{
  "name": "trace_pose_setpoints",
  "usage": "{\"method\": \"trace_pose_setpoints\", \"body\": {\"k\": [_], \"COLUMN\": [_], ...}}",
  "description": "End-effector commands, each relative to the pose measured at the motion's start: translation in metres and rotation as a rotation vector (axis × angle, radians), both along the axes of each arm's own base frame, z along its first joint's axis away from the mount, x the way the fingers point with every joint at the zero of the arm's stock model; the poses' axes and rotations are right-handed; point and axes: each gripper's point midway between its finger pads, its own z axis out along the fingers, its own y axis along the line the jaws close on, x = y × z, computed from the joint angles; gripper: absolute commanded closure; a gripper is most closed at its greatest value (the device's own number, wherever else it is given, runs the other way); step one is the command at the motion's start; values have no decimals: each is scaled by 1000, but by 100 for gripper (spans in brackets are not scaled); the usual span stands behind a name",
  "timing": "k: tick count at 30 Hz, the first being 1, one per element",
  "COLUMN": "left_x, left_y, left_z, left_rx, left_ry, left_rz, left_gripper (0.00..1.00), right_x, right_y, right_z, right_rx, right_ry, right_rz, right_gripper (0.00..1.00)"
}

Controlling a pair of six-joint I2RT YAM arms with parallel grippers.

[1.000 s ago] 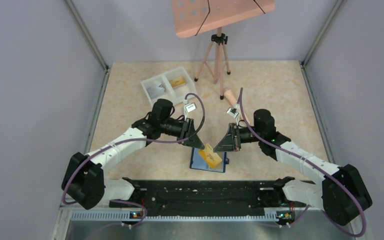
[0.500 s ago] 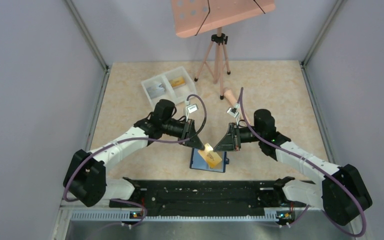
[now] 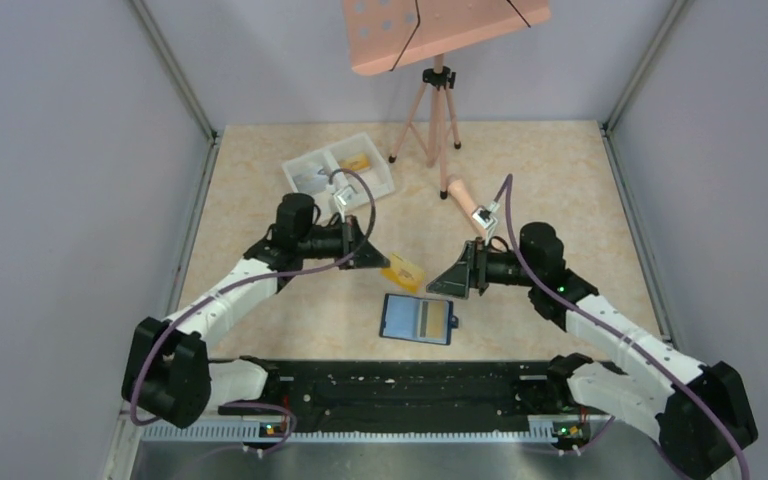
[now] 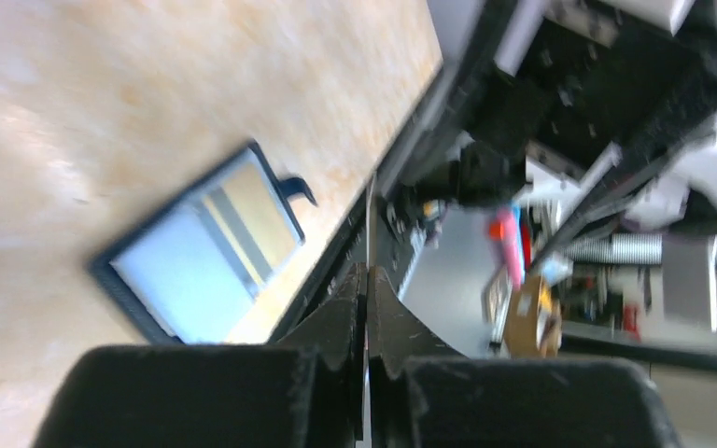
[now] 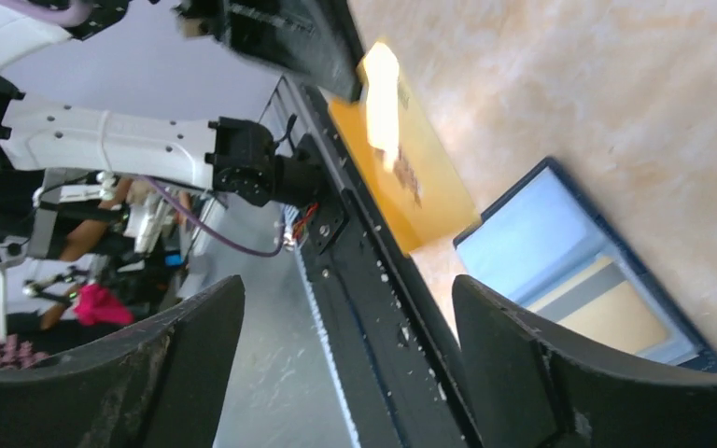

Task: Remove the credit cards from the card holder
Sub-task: Place the credit card in the storage box.

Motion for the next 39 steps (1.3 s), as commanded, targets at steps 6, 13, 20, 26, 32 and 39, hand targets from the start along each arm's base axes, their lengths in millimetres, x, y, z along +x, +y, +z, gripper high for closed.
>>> {"method": "trace_pose_setpoints", "body": {"k": [6, 13, 20, 26, 32, 39], "left_x": [119, 199, 272, 318, 355, 383], "left_y": [98, 158, 167, 162, 158, 148], "left_z": [31, 50, 41, 19, 7, -14], "left_rx": [14, 36, 39, 12, -14, -23], "left_ry": [-121, -153, -135, -75, -82, -44], "left_rz": [672, 1066, 1169, 1196, 1204, 1173], "left_gripper": [100, 100, 100, 100, 100, 100], "right_x": [16, 16, 18, 23, 29, 32], "right_y": [-21, -30, -31, -29, -25, -23], "right_z": [46, 44, 44, 38, 34, 29], "right_rx": [30, 20, 9, -33, -57, -73], "right_ry": [-137, -147, -162, -146, -129, -109], "right_rz": [-231, -288, -293, -286, -276, -276], "right_gripper": [9, 6, 6, 6, 6, 6]}}
